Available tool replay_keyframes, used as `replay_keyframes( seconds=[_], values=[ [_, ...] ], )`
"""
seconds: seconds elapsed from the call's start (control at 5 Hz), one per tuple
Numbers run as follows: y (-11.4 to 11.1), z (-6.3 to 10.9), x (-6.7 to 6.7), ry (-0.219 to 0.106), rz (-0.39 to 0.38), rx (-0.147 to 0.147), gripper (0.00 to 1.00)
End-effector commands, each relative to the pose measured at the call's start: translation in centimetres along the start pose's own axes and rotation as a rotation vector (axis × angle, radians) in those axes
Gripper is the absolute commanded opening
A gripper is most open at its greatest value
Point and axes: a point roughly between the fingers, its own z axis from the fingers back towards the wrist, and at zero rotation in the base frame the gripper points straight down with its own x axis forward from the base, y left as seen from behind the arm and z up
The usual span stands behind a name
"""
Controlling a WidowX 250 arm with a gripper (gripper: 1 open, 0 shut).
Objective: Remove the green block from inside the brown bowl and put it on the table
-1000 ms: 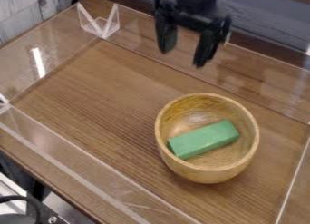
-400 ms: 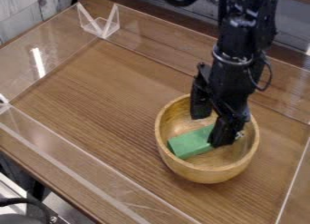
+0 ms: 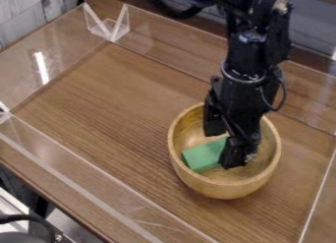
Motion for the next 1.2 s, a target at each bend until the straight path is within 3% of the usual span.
replay_keyframes(
  seconds=[0.0,0.6,0.8,1.0],
  values=[
    [0.0,1.2,0.2,-0.082,-0.026,0.046,1.0],
    [-0.4,0.3,0.0,-0.134,-0.074,0.076,1.0],
    [-0.4,-0.2,0.0,-0.14,-0.076,0.074,0.0],
    [-0.4,-0.5,0.0,-0.143,-0.074,0.065,0.0]
  ],
)
